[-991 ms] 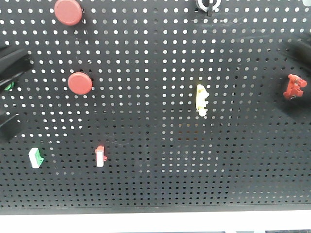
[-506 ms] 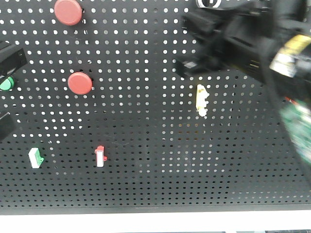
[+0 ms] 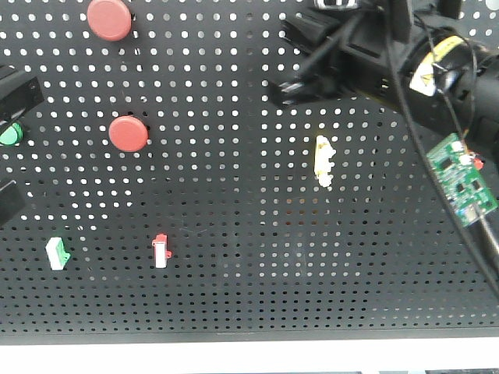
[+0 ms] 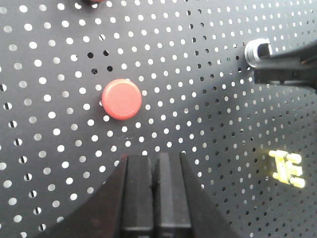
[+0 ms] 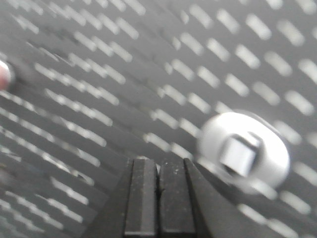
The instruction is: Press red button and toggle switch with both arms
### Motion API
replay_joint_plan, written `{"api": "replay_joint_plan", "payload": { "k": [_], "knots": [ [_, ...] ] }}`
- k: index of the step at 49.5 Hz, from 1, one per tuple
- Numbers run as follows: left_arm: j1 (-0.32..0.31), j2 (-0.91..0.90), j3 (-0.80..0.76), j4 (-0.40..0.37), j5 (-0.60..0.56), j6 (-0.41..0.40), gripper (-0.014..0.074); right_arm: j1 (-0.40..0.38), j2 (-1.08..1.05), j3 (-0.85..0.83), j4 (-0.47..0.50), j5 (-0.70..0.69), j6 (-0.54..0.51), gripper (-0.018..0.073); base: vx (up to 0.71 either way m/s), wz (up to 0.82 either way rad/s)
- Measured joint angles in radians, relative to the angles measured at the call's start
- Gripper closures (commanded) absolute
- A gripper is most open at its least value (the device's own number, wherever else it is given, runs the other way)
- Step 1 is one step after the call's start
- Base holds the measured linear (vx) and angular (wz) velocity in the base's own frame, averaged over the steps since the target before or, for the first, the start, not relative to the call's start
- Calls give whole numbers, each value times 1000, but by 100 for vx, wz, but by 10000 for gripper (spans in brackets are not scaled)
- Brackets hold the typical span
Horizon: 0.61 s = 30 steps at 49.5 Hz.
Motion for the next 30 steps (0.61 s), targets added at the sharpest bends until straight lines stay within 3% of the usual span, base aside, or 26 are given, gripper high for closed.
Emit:
{"api": "replay_joint_plan", "payload": {
  "k": [16, 30],
  "knots": [
    [0, 0, 0, 0, -1, 0, 595, -16, -6, -2, 0, 24, -8, 559, 0, 0],
    [0, 0, 0, 0, -1, 0, 595, -84, -33, 3, 7, 59, -17, 559, 0, 0]
  ]
}}
